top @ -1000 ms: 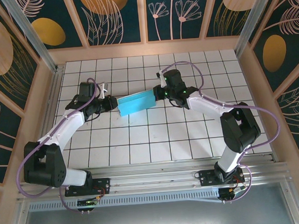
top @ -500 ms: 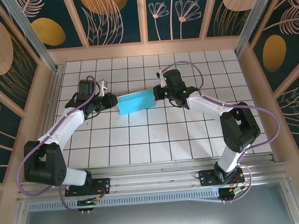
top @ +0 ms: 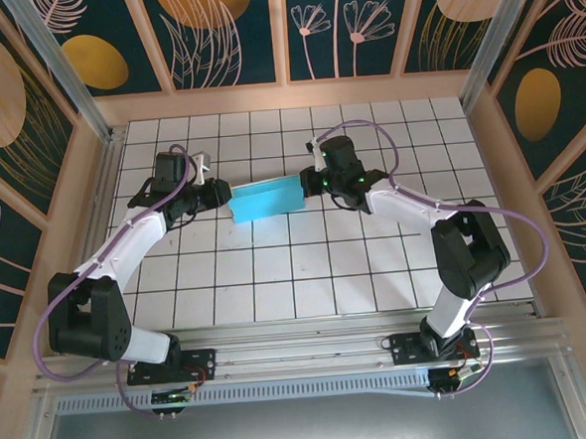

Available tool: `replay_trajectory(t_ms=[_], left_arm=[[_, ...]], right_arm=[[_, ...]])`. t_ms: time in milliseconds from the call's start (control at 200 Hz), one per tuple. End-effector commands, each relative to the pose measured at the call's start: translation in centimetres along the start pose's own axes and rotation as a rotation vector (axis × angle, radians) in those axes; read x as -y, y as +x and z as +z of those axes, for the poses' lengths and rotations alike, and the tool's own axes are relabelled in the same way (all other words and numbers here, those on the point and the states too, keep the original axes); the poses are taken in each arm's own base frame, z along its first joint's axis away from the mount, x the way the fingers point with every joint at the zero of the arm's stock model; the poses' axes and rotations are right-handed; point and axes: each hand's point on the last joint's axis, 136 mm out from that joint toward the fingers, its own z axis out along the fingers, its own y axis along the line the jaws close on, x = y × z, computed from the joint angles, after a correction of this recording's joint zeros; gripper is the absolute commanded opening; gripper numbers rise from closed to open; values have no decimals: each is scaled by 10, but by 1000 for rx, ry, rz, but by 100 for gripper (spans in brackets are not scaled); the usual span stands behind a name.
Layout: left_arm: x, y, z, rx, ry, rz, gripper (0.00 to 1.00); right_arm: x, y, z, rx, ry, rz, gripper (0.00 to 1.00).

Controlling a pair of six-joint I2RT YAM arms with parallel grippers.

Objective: Fold the paper box

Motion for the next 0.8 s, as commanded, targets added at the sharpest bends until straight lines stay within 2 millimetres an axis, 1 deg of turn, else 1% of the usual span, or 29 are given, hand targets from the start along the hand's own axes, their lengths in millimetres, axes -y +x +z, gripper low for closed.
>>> replay_trajectory(t_ms=[0,155,260,385,726,796], left_arm=[[-6,-2,-2,3,-47,23,28],[-6,-5,-4,21,-52,38,27],[-7,-3,0,11,-50,35,25],[-4,-5,4,12,-26,27,24],[-5,-5,7,8,-27,23,15],[-4,-6,6,10,-25,23,14]], right_arm=[[1,1,5,-14,3,-8,0],[1,2,6,-17,3,-8,0],[2,1,5,-16,5,-8,0],[2,1,5,-16,7,-8,0],[1,1,5,-15,4,-5,0],[1,1,5,-15,4,-8,0]])
